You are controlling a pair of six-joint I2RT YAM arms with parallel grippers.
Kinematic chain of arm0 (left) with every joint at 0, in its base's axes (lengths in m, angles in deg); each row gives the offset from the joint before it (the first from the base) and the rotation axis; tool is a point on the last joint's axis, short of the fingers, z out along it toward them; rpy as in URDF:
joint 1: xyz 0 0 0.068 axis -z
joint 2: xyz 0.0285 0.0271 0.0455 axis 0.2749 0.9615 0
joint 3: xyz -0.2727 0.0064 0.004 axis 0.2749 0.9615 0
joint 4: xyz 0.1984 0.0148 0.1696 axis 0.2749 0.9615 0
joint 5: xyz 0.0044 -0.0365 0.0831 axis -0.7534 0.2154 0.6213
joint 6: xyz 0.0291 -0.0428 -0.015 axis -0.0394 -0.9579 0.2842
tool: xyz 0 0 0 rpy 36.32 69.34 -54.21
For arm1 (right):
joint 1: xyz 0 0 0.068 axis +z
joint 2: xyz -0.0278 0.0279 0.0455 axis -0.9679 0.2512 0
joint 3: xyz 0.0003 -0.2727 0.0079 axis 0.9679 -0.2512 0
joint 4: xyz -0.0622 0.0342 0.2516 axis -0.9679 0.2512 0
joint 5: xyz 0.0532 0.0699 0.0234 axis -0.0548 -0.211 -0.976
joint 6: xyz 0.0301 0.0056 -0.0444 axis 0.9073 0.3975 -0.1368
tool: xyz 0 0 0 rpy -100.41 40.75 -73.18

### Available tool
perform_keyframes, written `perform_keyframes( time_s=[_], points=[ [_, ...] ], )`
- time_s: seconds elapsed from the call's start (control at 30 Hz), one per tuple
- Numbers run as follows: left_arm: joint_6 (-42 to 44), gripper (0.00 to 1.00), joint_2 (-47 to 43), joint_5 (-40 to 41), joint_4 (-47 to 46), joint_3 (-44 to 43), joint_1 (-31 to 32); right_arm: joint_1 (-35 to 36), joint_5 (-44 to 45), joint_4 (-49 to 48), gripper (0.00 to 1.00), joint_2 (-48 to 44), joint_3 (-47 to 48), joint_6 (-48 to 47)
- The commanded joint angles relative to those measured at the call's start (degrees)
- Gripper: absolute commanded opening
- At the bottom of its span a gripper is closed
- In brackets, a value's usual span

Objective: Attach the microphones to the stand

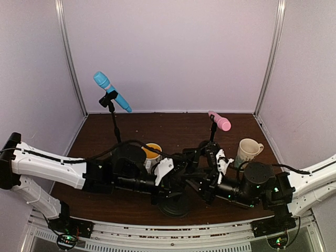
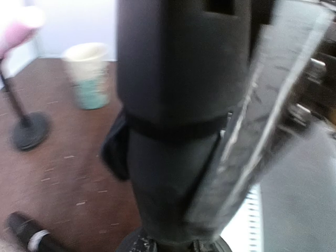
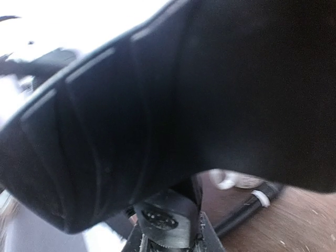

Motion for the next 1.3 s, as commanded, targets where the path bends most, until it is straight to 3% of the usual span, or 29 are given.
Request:
perform_keyframes(
  time_s=[0.0,0.13,0.23,0.3,0.37,0.53,0.77,0.87,1.0,1.27],
  points=[
    [-2.9,0.0,-1.1,27.3,-3.7,-0.8,-1.0,5.2,30.8,8.1,0.0,5.2,6.0,11.0],
    [-3.6,0.0,-0.3,24.7,-8.7,0.6,-1.0,5.7,34.7,7.6,0.0,7.9,7.6,8.6],
    [-2.8,0.45,-0.5,23.3,-9.2,1.6,-0.9,5.2,35.7,4.9,0.0,6.1,5.6,5.1],
    [-2.6,0.61,-0.9,25.0,-9.6,3.3,-0.9,3.9,35.9,4.4,0.0,4.4,3.6,4.4],
    [-3.0,0.68,-1.7,26.8,-9.5,5.2,-0.9,2.5,35.9,2.0,0.0,2.8,0.7,2.8],
    [-7.3,0.7,-5.1,32.7,-6.5,9.5,-0.9,-0.1,37.0,-6.8,0.0,2.4,-5.7,-2.3],
    [-17.8,0.67,-6.8,35.1,9.9,6.9,-0.9,-1.9,36.9,-19.0,0.0,11.2,-6.3,-9.0],
    [-21.5,0.67,-7.5,34.4,13.6,7.0,-0.8,-2.7,37.2,-17.6,0.0,13.9,-2.4,-11.1],
    [-24.6,0.65,-7.8,33.3,17.6,7.0,-0.8,-6.4,35.1,-7.9,0.0,17.3,2.3,-4.2],
    [-27.4,0.62,-4.3,31.2,15.4,7.8,-0.8,-9.8,30.7,-7.6,0.0,21.4,3.2,0.6]
  ],
)
